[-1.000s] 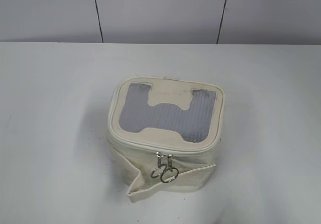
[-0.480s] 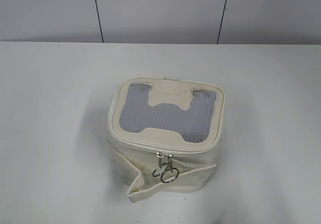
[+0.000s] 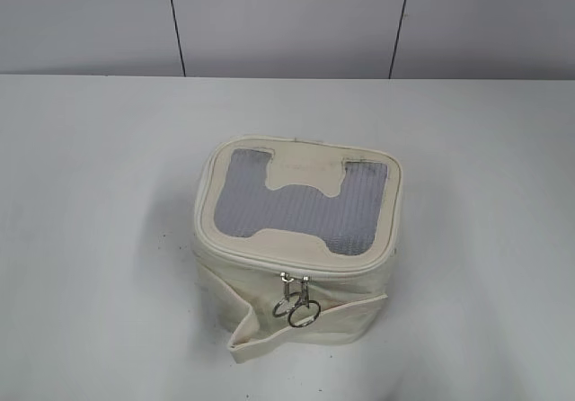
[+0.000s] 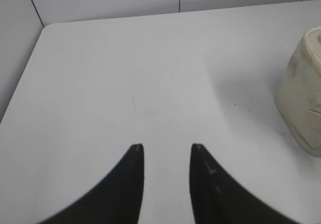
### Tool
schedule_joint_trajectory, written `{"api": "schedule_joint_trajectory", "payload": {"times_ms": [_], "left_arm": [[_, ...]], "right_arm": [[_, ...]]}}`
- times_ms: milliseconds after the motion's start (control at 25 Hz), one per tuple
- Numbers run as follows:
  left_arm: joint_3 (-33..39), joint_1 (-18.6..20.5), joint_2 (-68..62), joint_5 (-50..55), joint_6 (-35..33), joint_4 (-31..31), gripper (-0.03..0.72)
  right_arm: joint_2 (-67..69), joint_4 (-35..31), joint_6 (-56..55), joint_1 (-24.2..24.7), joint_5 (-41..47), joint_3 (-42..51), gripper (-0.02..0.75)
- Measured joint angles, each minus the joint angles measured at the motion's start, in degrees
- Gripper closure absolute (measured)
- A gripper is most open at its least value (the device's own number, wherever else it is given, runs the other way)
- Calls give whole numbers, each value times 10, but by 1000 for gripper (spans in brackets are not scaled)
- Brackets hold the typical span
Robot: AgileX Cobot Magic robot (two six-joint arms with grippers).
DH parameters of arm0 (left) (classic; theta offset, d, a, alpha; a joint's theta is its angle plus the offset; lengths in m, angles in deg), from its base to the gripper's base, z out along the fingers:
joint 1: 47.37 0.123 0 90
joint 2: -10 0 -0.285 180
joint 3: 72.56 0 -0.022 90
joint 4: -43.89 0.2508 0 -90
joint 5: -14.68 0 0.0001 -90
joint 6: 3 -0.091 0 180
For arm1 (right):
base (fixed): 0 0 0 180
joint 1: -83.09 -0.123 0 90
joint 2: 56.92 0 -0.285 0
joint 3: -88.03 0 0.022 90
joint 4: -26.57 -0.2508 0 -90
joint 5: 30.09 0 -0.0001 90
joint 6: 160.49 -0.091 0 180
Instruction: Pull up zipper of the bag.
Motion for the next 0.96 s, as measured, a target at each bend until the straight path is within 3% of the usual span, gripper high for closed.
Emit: {"api": "schedule_joint_trajectory", "payload": {"times_ms": [960], "left_arm": [[0,0,0,0,0,0,445]], "right_arm": [[0,0,0,0,-2,0,151]]}}
